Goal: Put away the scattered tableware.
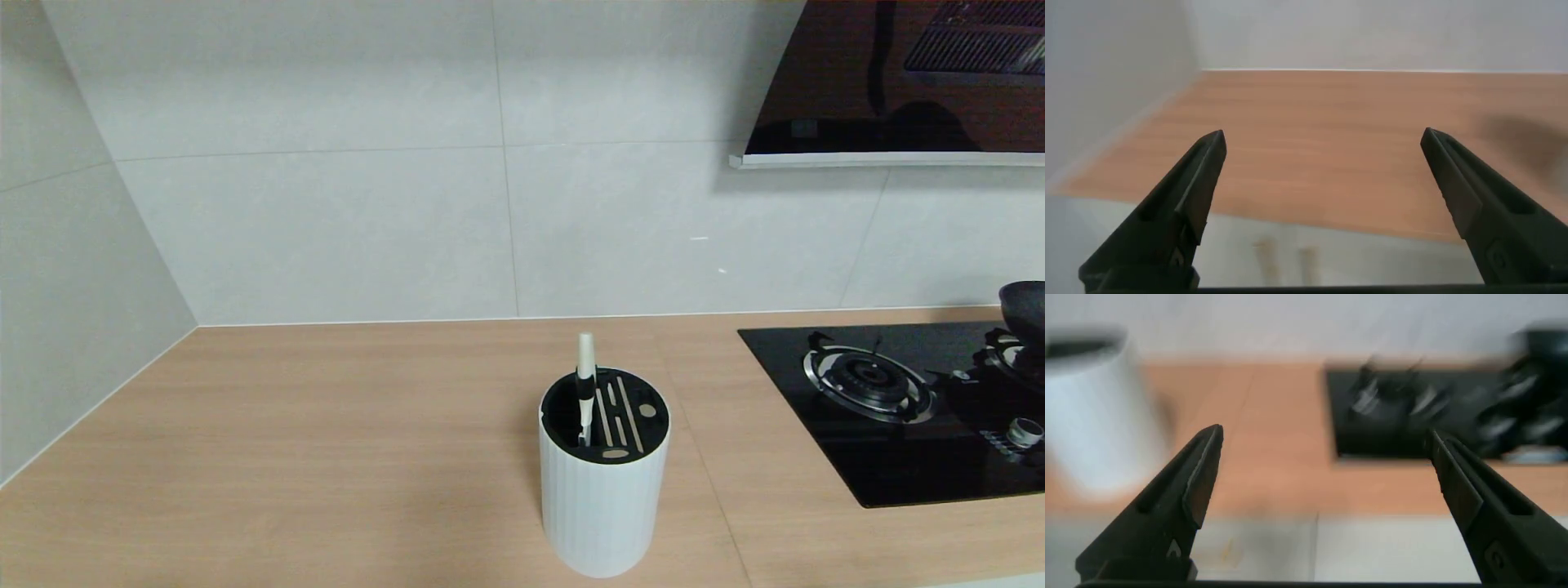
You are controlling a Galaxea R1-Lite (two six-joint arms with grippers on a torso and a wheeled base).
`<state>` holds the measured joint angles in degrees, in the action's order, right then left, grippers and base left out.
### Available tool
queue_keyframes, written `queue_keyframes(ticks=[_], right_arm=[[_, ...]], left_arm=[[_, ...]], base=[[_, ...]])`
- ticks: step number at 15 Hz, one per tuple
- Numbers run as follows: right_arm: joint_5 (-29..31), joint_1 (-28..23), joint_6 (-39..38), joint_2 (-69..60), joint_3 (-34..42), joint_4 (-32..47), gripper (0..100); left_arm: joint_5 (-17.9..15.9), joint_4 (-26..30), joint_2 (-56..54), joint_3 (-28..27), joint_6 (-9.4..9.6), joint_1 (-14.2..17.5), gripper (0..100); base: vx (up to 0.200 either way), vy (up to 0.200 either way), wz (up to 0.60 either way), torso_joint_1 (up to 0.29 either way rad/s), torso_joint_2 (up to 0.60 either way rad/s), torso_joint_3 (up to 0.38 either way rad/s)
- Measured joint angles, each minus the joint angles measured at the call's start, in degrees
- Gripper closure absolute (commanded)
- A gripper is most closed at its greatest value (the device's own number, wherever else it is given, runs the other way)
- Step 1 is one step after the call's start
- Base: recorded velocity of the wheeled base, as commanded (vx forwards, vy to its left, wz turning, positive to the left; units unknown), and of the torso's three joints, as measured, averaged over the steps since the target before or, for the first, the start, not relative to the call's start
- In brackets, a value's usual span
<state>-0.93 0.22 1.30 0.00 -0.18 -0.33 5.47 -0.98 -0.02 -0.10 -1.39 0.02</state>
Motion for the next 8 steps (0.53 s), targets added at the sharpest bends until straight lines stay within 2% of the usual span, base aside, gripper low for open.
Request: queue_keyframes(ticks=[8], right_arm=[[0.0, 0.0, 0.0, 0.0, 0.2, 0.0, 0]], left_arm=[[-0.1, 0.0, 0.0, 0.1, 0.11, 0.0, 0]], base=[[0.000, 0.000, 0.00, 0.000, 0.00, 0.000]])
